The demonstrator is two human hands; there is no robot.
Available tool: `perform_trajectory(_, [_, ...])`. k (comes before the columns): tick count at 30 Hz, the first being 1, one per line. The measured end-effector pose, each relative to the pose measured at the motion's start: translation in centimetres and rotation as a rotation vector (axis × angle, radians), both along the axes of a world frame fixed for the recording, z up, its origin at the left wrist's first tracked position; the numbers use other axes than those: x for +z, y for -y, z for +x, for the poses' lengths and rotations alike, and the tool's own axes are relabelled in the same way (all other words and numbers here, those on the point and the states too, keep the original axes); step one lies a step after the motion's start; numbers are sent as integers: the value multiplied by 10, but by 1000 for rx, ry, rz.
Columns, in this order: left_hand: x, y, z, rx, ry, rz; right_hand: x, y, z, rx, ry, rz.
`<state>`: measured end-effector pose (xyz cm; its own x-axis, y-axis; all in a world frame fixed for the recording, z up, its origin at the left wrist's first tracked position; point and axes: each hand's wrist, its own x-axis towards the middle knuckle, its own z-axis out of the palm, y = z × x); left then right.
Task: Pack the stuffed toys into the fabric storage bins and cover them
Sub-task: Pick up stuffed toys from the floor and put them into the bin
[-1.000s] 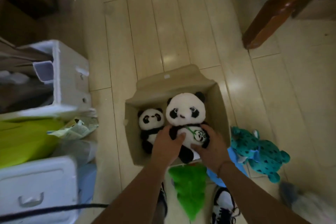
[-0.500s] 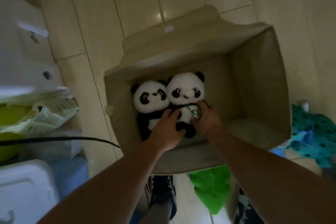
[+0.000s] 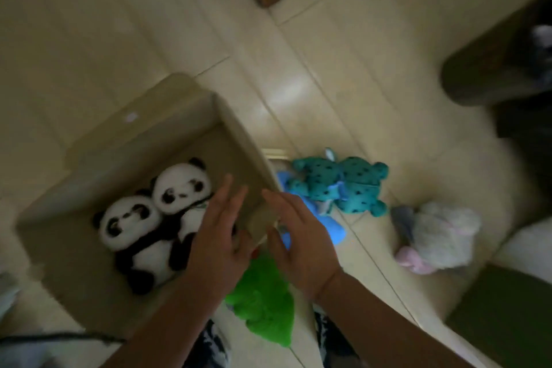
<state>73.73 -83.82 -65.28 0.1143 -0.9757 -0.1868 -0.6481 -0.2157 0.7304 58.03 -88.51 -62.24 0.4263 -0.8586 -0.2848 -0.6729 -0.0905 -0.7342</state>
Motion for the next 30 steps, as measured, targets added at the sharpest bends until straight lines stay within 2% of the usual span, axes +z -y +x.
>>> perform_trajectory(3, [10,9,-62,-273,-37,-103,12,-5,-70,-262,-16,16])
perform_trajectory(6, [-9,24,-113,-453,25,-67,-18,-7,-131,-433,-180,235])
perform_trajectory(8, [-44,44,-136,-517,130,-20,-44,-8,-162,-455,-290,420])
perform_trajectory(10, [-80,72,-153,-552,244,55,-70,-2,-182,-410,-350,578])
perform_trajectory(12, [-111,97,-169,-593,395,217,-93,8,-193,-389,-336,698])
perform_trajectory(15, [-142,123,-188,-640,577,415,-123,26,-199,-318,-297,690])
perform_trajectory(17, [-157,135,-201,-664,599,463,-138,37,-200,-332,-276,656])
perform_trajectory(19, [-167,142,-209,-642,598,496,-149,45,-198,-413,-215,707])
perform_trajectory(21, [-170,148,-214,-597,619,472,-154,53,-195,-529,-120,775])
perform_trajectory(23, [-158,151,-217,-554,629,409,-146,62,-196,-567,-127,718])
perform_trajectory(25, [-134,148,-211,-455,524,307,-113,70,-209,-658,-273,491])
perform_trajectory(26, [-115,150,-203,-379,364,269,-91,75,-219,-742,-320,330])
perform_trajectory(27, [-93,152,-196,-313,113,280,-66,77,-229,-837,-321,173])
perform_trajectory(28, [-80,153,-187,-293,-161,335,-41,76,-240,-934,-257,28])
perform_trajectory(29, [-61,157,-175,-301,-409,387,-17,81,-242,-1007,-94,-80])
perform_trajectory(30, [-48,159,-159,-327,-553,436,9,85,-238,-1013,151,-174])
